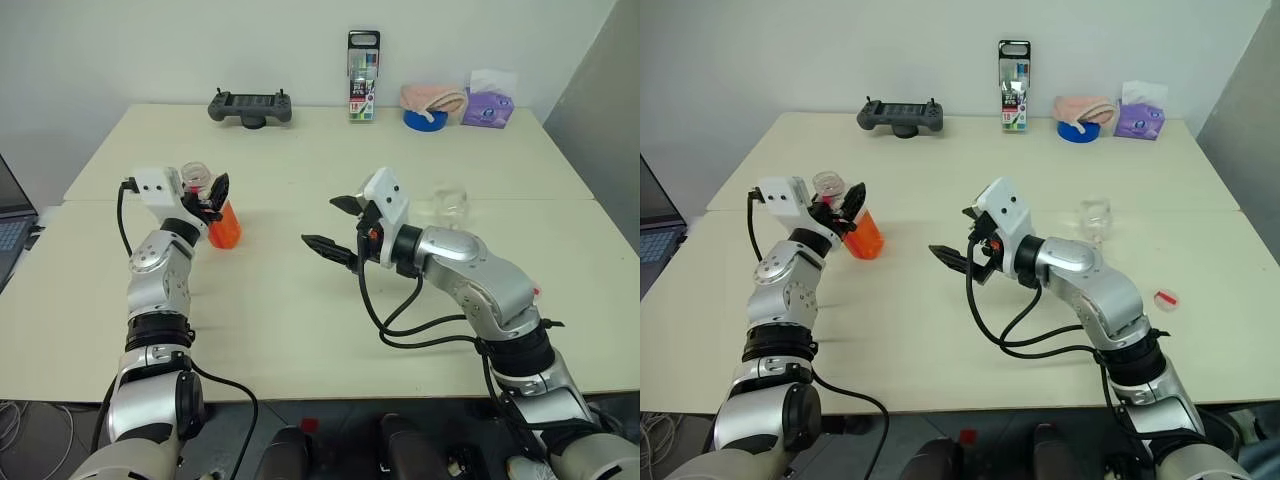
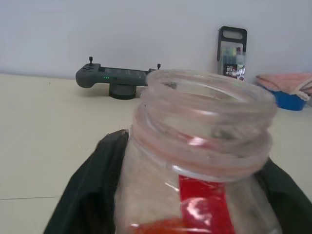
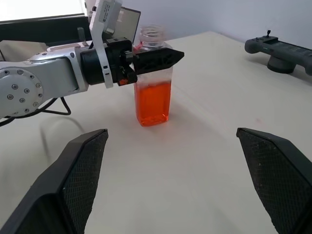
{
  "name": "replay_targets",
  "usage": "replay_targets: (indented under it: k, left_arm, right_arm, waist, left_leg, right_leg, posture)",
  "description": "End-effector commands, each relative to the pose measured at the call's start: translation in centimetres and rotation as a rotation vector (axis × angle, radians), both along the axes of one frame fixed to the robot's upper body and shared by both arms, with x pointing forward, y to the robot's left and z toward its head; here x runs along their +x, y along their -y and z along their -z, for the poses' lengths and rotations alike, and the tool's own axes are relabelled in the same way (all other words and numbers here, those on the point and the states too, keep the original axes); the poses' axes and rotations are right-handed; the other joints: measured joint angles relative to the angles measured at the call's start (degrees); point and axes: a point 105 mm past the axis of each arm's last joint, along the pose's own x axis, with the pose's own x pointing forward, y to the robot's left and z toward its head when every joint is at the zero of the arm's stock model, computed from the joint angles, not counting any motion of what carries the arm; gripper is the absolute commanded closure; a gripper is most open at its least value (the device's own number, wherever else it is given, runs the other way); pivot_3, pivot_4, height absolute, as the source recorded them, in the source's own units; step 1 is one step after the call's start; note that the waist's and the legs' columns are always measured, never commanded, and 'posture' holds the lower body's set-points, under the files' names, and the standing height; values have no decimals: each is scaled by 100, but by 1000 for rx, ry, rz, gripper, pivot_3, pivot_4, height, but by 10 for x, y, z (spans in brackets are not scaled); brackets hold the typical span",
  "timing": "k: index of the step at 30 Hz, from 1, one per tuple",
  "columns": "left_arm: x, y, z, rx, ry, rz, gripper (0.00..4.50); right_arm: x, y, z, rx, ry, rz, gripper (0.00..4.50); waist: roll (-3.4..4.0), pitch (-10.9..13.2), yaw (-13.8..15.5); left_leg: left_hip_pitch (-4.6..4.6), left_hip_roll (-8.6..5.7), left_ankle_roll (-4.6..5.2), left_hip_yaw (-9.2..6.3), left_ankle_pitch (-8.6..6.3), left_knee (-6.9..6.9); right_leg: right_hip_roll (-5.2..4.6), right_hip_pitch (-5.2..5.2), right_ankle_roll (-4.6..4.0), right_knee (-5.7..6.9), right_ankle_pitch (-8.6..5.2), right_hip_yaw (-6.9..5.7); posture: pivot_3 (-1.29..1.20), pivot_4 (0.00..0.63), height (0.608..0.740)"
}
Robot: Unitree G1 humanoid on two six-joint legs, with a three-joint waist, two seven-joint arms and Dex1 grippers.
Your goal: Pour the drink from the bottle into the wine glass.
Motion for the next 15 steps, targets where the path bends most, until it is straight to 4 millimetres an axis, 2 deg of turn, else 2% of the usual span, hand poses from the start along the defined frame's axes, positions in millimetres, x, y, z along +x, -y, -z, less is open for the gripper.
replay_targets:
  k: [1,2,3,11,15]
  left_arm:
    - [-3,-3,-6,12,30,-9,461]
    - [-4,-3,-5,13,29,-9,145]
    - [-5,-4,-4,15,25,-12,41]
    - [-12,-7,-1,42,4,-28,41]
    - [-20,-5,0,52,-1,-25,41]
  right_arm:
    - [-3,3,-12,22,52,0,0]
    - [-4,3,-12,22,52,2,0]
    - [-3,4,-11,21,50,5,0]
    - [2,10,-8,12,45,23,0]
    - [8,21,-9,10,43,56,0]
  waist:
    - [0,0,-11]
    - [0,0,-17]
    - [0,0,-22]
    - [0,0,-24]
    - [0,0,-24]
  left_leg:
    - [0,0,0,1,0,1]
    - [1,0,0,2,0,2]
    - [1,0,0,3,0,4]
    - [0,1,0,3,0,6]
    - [1,1,0,5,0,6]
  right_leg:
    - [1,0,-3,0,2,1]
    - [2,0,-4,0,3,2]
    - [2,1,-4,0,3,3]
    - [3,1,-4,0,3,5]
    - [2,1,-5,0,4,7]
  posture:
    - [0,150,740]
    - [0,150,740]
    - [0,150,740]
    - [0,150,740]
    - [0,150,740]
